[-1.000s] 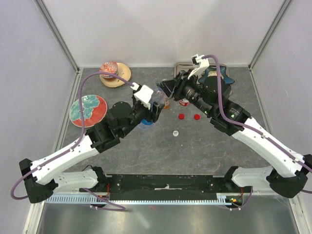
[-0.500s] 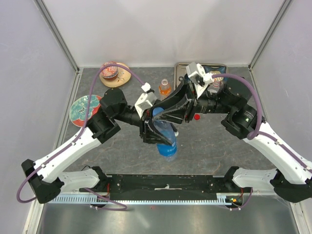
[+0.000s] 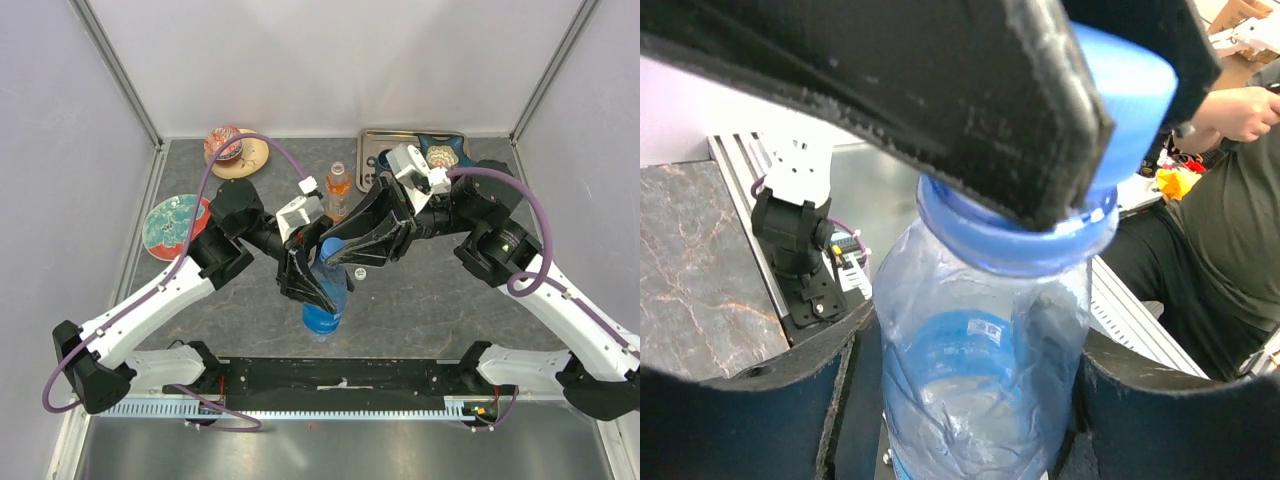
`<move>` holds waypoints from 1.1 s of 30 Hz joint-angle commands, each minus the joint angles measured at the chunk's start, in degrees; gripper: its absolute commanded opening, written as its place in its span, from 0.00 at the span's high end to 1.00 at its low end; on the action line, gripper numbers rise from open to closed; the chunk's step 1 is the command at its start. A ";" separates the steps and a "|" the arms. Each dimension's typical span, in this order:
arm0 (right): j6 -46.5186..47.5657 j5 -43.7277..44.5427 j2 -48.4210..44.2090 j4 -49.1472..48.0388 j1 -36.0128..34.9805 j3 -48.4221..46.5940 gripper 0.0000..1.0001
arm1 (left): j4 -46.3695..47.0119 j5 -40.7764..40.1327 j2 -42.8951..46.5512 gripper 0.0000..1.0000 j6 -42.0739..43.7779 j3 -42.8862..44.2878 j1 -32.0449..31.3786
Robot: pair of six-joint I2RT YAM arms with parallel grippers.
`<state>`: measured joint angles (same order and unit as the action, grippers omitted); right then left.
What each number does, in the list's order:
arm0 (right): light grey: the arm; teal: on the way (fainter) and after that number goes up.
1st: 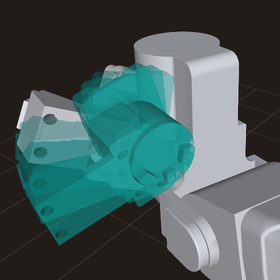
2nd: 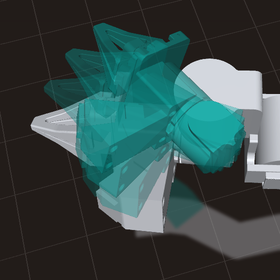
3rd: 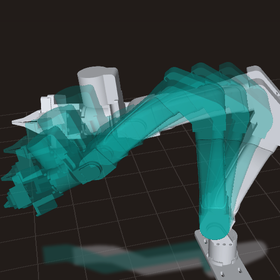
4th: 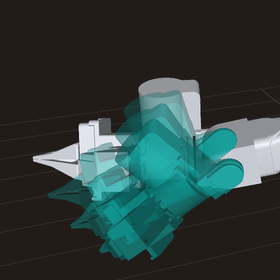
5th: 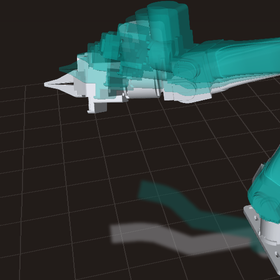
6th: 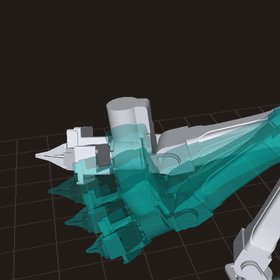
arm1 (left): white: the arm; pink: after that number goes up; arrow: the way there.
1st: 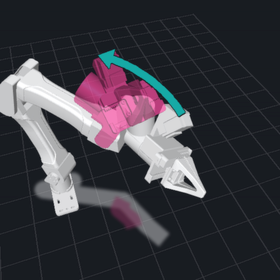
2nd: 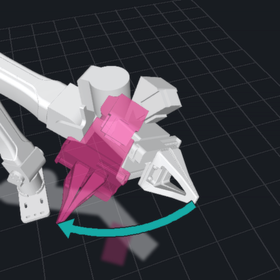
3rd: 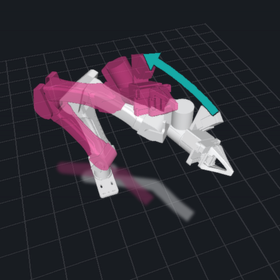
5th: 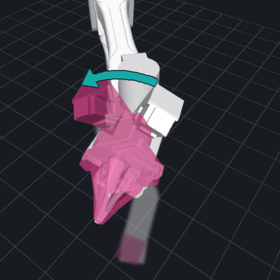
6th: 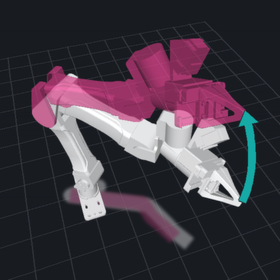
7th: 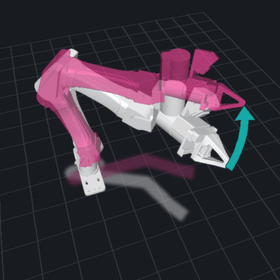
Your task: Unscrew the bottle caps
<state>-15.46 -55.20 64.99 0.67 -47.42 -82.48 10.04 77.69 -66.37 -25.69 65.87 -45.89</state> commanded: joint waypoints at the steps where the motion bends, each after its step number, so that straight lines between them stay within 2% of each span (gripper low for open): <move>1: 0.43 -7.29 -3.46 4.43 0.57 2.32 1.00 | 6.22 2.82 3.35 0.41 -2.17 0.14 2.73; 10: 4.21 -4.48 -7.51 9.53 1.63 3.55 1.00 | 5.78 1.94 5.64 0.42 -1.29 -2.41 5.98; 17: 6.41 -2.19 -7.60 12.95 1.72 1.71 1.00 | -7.39 -1.75 6.07 0.45 8.89 -1.44 6.51; 21: 6.76 0.35 -7.42 13.31 1.72 1.36 1.00 | -8.11 -2.72 6.34 0.45 9.34 -1.97 6.51; 25: 6.24 12.37 -8.56 12.43 1.72 -0.57 1.00 | -9.69 -4.21 6.43 0.44 10.92 -1.97 6.51; 26: 5.63 18.84 -9.00 11.82 1.80 -1.80 1.00 | -9.69 -4.56 6.34 0.44 11.54 -2.06 6.51; 29: 4.65 27.92 -10.67 10.59 1.80 -3.56 1.00 | -11.62 -6.06 6.34 0.43 12.50 -2.32 6.51; 32: 4.56 37.69 -13.04 10.15 1.72 -2.52 1.00 | -13.46 -7.81 6.51 0.41 13.99 -2.41 6.51; 33: 4.39 43.71 -13.48 10.40 1.80 -1.90 1.00 | -14.08 -9.91 6.86 0.41 14.53 -2.41 6.51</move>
<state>-10.24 -30.50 55.11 13.65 -45.78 -83.31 -1.43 71.85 -61.04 -15.53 62.87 -39.55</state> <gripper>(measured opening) 0.397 0.586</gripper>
